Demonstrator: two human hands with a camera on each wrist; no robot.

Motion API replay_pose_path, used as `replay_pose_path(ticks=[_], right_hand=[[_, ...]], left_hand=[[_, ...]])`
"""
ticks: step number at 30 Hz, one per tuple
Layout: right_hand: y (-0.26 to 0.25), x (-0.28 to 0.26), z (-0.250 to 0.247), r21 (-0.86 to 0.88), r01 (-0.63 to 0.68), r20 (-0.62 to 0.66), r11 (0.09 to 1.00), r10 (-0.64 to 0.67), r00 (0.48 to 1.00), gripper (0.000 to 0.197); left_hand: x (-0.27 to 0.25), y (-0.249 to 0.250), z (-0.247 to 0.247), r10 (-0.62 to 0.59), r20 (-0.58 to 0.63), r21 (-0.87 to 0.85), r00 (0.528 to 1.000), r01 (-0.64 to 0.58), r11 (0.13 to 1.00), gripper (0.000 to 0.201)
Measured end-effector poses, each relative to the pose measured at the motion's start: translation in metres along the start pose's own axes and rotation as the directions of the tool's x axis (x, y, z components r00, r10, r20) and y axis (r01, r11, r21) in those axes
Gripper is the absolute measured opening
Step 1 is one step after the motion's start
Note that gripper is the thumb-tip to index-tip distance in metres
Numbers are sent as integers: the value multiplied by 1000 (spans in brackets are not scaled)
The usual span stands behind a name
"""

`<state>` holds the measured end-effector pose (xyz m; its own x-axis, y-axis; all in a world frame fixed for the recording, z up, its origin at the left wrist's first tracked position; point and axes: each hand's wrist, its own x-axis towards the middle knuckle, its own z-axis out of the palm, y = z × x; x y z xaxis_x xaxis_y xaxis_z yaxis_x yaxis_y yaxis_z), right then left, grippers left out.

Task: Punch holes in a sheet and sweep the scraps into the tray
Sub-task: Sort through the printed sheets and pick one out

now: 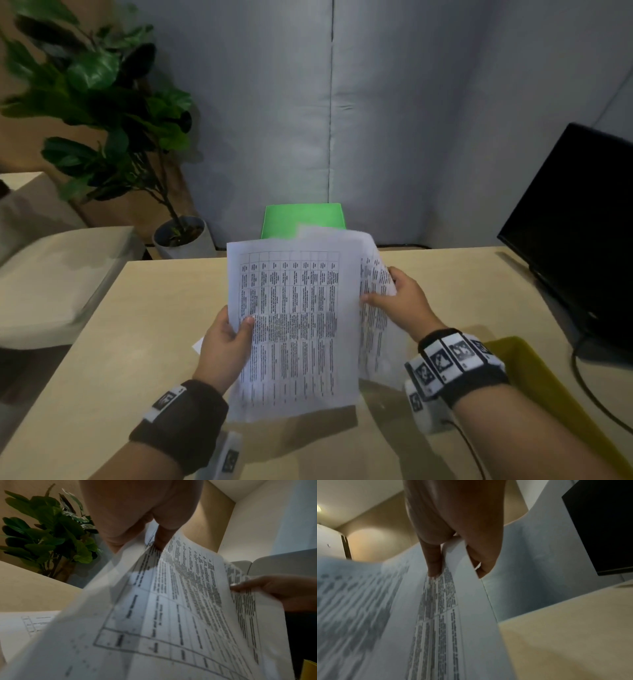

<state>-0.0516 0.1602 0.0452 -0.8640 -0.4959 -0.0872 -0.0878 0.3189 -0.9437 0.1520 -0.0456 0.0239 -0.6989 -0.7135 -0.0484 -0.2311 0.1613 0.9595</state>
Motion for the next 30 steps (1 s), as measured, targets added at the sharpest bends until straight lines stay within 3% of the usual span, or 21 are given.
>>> replay_pose_path(ticks=[4,7,12,16,21,23,27,30], right_hand=[[-46,-8,-20,189,71,13,979,-75,997,38],[-71,-17,-30,279,93,135,956,-135,982,42],[-85,-25,-33,372,26,434,928,-199,879,53],[-86,-30,-23,288,-18,584,958,-160,796,51],[-79,-21,-5,118,27,462,993,-79,883,38],[-74,-14,0,46,63,354,997,-76,932,48],[-68,-6,8,-43,67,288,997,-52,956,84],[-71,-7,12,78,37,249,996,-56,967,64]], left_hand=[[3,9,-6,27,-130,41,991,-22,999,25],[7,14,-12,31,-207,70,978,-17,997,30],[12,16,-19,-14,-244,61,970,30,998,29],[15,18,-21,-23,-220,1,975,24,1000,29],[10,28,-24,-22,-27,-220,999,15,975,26],[8,37,-22,-1,-1,-232,1000,0,973,17],[6,50,-19,49,27,-245,998,-41,969,21],[7,54,-19,17,55,-354,998,4,935,26]])
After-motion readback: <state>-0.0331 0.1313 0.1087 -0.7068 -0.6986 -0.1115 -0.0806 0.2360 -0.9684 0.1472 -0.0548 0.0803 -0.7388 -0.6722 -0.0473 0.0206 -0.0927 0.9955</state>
